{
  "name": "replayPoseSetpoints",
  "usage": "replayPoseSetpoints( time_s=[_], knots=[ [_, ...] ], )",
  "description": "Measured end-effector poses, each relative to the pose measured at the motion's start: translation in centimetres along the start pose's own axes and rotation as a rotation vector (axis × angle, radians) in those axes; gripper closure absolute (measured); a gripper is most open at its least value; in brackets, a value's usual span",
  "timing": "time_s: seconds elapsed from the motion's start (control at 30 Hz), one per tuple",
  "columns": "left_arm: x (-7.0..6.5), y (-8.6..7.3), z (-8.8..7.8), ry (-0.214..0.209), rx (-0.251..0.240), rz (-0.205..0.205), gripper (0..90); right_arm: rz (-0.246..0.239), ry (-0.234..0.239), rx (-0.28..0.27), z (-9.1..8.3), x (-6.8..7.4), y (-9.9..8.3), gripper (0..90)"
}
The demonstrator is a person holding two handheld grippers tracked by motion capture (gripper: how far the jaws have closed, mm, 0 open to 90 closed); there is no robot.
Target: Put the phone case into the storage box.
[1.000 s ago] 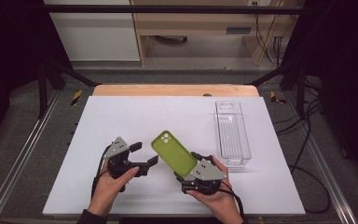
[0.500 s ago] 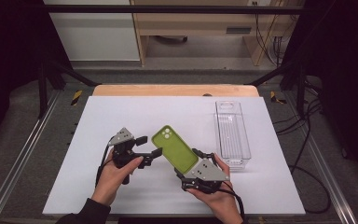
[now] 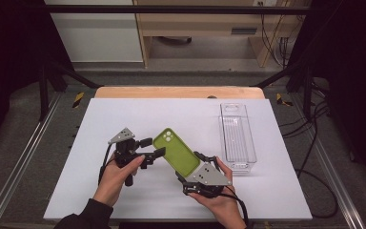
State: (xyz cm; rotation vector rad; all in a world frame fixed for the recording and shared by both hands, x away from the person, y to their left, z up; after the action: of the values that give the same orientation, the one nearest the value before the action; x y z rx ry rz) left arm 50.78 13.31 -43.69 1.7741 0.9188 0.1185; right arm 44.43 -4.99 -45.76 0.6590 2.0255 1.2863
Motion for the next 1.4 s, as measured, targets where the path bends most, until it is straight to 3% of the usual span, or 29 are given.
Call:
replayPoseSetpoints(
  time_s=[0.2,0.4,0.83,1.13,1.4],
  knots=[
    [0.0,-0.1,0.2,-0.007,0.011,-0.012,20.4,0.001,-0.003,-0.006,0.1,0.2,0.0,17.1],
    [-0.1,-0.2,0.4,-0.013,0.022,-0.012,26.3,0.003,-0.001,-0.007,0.2,0.2,0.0,17.1],
    [0.6,-0.2,0.3,-0.016,0.019,-0.054,41.7,0.012,0.001,-0.009,0.3,0.1,-0.1,17.1],
    [0.7,0.1,-0.3,-0.020,-0.005,-0.086,53.4,0.025,0.015,0.019,0.7,0.0,-0.8,17.0],
    [0.4,0.3,-0.6,-0.010,-0.014,-0.078,60.1,0.040,0.034,0.047,1.0,0.1,-1.3,17.0]
  ],
)
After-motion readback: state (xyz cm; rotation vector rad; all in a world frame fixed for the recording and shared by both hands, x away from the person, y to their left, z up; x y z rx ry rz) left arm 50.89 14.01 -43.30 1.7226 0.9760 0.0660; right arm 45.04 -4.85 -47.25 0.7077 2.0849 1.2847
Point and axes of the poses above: each handheld gripper's, and its own axes: z roughly forward along the jaws, y roughly out of its top, x roughly to its left, the point moved 6 cm from there along z, roughly forward along the jaws, and after that the axes turned 4 degrees about x, right-handed, at the moved point
